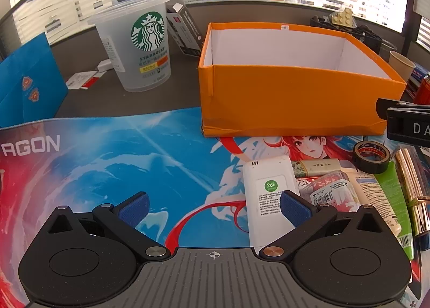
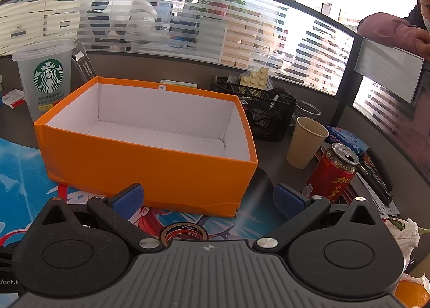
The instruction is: Organize rigid objects
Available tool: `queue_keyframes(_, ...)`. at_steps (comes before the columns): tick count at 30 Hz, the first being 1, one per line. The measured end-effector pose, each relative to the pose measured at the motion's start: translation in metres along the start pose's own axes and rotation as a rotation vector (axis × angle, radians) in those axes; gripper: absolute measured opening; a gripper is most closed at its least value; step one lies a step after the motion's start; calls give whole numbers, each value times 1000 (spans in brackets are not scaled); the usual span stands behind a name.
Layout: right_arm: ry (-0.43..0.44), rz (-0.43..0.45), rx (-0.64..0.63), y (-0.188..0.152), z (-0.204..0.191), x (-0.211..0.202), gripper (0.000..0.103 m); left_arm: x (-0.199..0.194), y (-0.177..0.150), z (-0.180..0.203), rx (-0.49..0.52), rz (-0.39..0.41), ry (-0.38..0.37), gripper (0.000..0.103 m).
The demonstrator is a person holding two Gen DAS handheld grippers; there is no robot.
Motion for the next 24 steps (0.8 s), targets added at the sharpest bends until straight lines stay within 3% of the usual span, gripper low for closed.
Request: queue_keyframes(24,4,6,-5,1,0,-2,103,-1,-3,4,18,-1,19,103)
Point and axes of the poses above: each gripper's, at about its wrist camera, not at the fingertips, and x roughly the way its jaws point, z to its right, y to its top, the point moved 7 cm from there along x, roughly the way its jaws point, and after that the axes turned 12 degrees about y, right-handed, at the moved point
